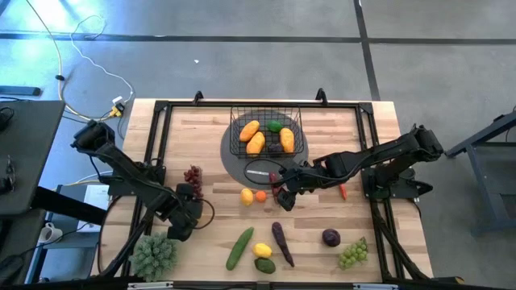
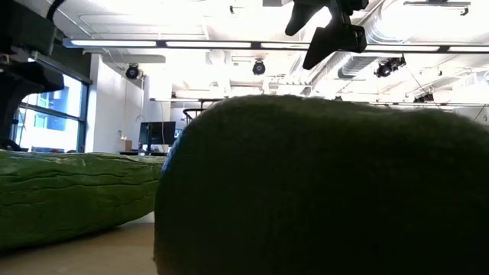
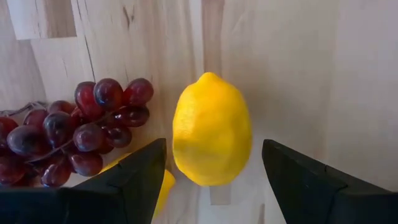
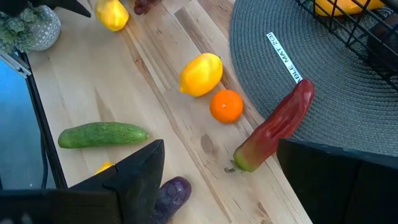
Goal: Build produce basket
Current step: Put the yellow lemon into the black wire basket
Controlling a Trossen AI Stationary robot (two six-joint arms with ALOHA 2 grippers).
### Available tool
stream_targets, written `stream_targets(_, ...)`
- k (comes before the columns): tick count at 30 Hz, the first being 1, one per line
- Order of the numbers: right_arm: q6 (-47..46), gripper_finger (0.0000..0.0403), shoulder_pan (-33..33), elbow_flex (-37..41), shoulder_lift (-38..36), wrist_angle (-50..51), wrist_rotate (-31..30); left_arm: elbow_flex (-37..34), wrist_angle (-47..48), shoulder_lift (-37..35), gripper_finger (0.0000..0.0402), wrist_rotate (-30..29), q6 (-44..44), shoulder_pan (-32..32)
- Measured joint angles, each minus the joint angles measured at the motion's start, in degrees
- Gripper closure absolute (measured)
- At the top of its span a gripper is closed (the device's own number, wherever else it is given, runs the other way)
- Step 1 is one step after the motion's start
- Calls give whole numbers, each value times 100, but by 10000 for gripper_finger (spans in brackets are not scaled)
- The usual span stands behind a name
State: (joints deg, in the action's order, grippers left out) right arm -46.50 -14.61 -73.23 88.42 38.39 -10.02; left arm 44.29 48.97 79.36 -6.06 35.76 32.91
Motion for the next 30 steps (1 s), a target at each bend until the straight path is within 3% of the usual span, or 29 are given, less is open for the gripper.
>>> stream_targets(17, 0, 111, 0, 0, 2, 0, 2, 2, -393, 712, 148, 105, -49, -108)
stream_targets(27, -13, 111, 0, 0, 2, 0, -2, 2, -511, 689, 227, 179, 200, -108)
stream_targets(30, -144, 111, 10, 0, 2, 1, -99, 2, -728, 629, 233, 225, 305, -108)
